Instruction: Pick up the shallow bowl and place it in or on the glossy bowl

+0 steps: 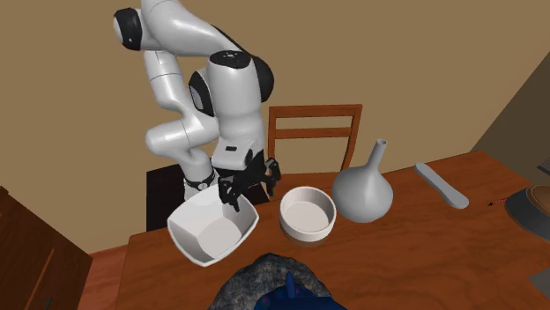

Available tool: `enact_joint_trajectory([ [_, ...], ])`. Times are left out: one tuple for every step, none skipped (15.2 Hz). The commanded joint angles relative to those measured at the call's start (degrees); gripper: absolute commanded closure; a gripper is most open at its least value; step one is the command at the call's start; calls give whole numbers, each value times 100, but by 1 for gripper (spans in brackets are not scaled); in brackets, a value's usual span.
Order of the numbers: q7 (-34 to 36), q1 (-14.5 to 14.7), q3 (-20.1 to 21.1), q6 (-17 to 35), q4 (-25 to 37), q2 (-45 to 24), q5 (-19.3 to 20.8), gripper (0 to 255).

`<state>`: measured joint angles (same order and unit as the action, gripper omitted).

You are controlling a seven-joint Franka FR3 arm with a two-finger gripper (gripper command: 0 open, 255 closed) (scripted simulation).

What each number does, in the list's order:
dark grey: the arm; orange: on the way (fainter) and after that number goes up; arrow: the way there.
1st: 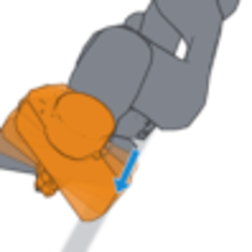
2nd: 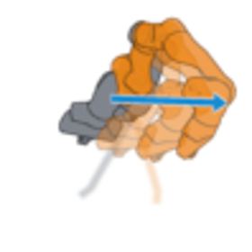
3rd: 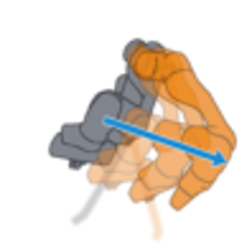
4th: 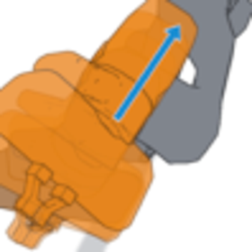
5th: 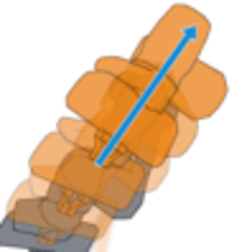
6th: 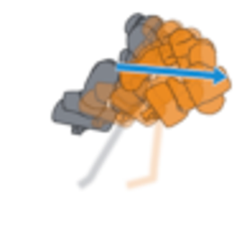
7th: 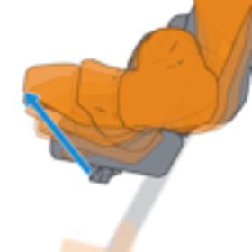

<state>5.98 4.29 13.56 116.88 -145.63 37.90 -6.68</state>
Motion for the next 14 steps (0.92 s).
enact_joint_trajectory([
  [226,51,239,324,-74,-243,-51,0],
  [337,68,358,485,-99,-381,-65,0],
  [451,82,478,647,-116,-527,-73,0],
  [569,91,600,808,-125,-682,-72,0],
  [690,93,725,969,-127,-844,-64,0],
  [817,90,851,1129,-120,-1015,-45,0],
  [951,82,978,1287,-106,-1194,-13,0],
  [1093,70,1105,1444,-83,-1381,34,0],
  [1153,63,1157,1506,-72,-1459,57,0],
  [1166,50,1174,1596,-107,-1516,73,0],
  [1181,36,1192,1687,-141,-1575,90,0],
  [1197,22,1210,1778,-173,-1636,109,0],
  [1214,6,1228,1869,-204,-1698,129,0],
  [1232,-10,1247,1961,-234,-1762,152,0],
])
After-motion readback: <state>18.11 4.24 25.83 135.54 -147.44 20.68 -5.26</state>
